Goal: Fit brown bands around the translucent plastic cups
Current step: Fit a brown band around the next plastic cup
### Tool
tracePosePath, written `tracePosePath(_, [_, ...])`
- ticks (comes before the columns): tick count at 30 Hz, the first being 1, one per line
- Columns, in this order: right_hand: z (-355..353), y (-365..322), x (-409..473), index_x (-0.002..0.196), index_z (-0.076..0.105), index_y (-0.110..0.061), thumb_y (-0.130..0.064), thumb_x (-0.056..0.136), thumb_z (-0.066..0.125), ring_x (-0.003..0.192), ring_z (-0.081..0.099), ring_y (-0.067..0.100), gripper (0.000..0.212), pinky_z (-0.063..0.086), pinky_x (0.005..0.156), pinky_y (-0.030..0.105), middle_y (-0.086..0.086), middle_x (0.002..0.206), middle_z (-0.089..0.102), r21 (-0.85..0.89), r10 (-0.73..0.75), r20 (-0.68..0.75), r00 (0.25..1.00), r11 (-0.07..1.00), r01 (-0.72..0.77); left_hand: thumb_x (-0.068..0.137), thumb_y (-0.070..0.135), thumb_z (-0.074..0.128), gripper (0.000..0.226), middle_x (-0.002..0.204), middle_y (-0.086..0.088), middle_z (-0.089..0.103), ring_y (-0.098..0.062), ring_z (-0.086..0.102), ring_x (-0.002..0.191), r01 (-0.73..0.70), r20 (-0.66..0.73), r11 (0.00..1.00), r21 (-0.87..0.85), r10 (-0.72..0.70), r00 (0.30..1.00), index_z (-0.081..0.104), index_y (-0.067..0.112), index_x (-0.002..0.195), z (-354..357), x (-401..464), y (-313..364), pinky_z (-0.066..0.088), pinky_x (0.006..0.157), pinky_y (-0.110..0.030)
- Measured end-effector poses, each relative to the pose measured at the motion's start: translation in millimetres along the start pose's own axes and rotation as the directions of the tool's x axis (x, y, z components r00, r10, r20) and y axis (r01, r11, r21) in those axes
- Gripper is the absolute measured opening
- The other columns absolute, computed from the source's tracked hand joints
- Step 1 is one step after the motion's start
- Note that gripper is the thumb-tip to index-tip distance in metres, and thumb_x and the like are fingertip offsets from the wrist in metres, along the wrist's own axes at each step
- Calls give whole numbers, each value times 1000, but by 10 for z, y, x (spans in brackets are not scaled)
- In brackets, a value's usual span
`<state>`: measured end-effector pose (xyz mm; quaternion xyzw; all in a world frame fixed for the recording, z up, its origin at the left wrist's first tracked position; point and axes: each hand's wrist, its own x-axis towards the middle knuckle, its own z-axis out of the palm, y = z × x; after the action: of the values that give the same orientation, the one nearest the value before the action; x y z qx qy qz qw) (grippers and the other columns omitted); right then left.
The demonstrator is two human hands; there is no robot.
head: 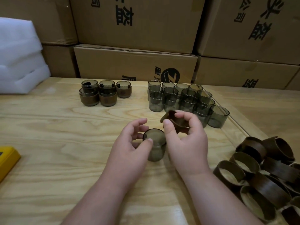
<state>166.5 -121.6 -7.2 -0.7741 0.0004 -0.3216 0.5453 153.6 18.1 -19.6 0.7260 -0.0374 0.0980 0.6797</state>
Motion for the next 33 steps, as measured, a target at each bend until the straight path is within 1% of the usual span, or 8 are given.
tracePosePath(5, [-4,-21,-39,113,61,-38,-38,78,74,106,65,4,37,55,92,27,-21,105,67,59,-91,123,988,995,84,99,0,57,46,119,15,72,1,66,108,-15,-18,993,-113,13,1000,67,36,126,-20,4,26,50,81,-9])
tracePosePath(10, [29,-21,-84,120,64,-22,-21,74,73,110,63,1,48,48,93,13,-18,115,65,73,-191,155,969,981,182,101,6,59,38,120,18,74,10,65,112,-62,-20,981,-186,59,998,66,34,125,-26,-18,62,47,81,-3])
tracePosePath(16, [25,-1,-134,140,41,-41,-19,79,80,127,58,2,76,47,104,18,-18,135,60,114,-208,297,932,977,182,81,26,75,35,115,13,77,0,71,108,-85,-59,984,-159,76,995,74,39,114,-38,-20,43,55,80,-13])
tracePosePath(18, [35,-2,-139,139,41,-44,-21,78,80,128,57,0,76,47,105,20,-18,137,59,128,-186,308,933,980,153,76,29,73,34,109,11,78,-5,73,102,-61,-102,980,-189,42,994,76,35,110,-41,-2,39,56,76,-15])
tracePosePath(23, [44,17,-109,130,55,-31,-34,75,78,113,64,4,60,52,98,23,-15,122,63,83,-131,236,963,990,115,85,21,83,28,102,16,78,-5,72,104,-45,-169,989,-142,21,985,75,35,109,-44,31,35,55,98,-35])
tracePosePath(26, [32,26,-105,126,60,-31,-35,75,79,110,65,4,55,54,97,28,-18,113,67,80,-115,208,971,992,101,81,28,84,29,100,19,78,-2,72,100,-63,-172,991,-119,42,984,74,37,107,-49,24,60,54,98,-35])
tracePosePath(29, [12,29,-102,127,63,-30,-33,76,78,111,65,3,53,54,97,26,-17,115,68,75,-123,204,971,991,109,69,40,91,39,101,17,79,-3,73,100,-65,-167,991,-118,44,985,76,37,105,-54,15,81,54,100,-39])
tracePosePath(33, [-31,27,-97,130,64,-30,-33,77,77,113,64,2,54,51,96,19,-19,117,68,50,-140,208,968,990,133,67,39,87,37,103,13,79,-7,73,105,-62,-161,990,-125,41,986,79,38,103,-69,10,75,51,106,-47])
